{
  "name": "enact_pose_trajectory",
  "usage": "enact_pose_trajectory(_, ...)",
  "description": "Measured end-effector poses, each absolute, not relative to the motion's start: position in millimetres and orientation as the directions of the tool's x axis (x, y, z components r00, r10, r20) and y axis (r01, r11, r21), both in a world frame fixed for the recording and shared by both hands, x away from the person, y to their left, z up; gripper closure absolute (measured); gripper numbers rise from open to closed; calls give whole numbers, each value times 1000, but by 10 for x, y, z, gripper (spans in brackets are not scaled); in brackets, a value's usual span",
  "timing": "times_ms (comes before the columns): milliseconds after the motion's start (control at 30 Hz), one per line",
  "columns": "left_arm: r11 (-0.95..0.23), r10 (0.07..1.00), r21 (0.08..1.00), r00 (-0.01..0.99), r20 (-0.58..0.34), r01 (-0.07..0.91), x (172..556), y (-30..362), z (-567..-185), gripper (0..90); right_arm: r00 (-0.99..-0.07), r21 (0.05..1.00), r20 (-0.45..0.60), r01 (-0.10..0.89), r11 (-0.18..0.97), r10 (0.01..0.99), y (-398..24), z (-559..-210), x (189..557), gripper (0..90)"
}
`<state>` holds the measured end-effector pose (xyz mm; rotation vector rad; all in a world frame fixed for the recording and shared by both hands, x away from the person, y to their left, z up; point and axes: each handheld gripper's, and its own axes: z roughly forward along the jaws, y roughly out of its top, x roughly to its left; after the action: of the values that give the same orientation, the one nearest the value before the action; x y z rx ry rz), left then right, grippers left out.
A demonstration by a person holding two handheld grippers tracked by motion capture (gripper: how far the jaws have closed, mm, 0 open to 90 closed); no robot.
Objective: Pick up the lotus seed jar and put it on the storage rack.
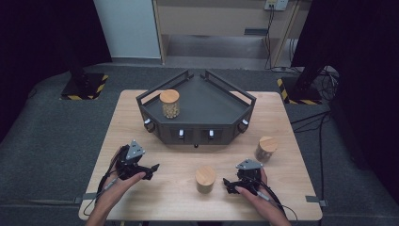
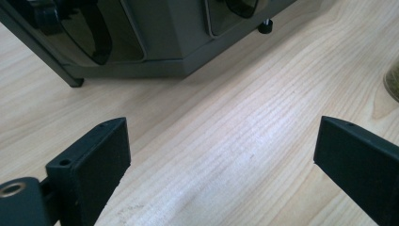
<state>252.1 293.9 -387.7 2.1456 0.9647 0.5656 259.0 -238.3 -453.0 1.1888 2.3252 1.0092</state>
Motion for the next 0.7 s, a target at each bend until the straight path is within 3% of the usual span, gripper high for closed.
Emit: enact_pose_trajectory(700, -412, 815, 750, 577, 50, 517, 2232, 3052, -4127, 32, -592, 724, 19, 564, 397, 806, -2383, -4531, 2590, 5)
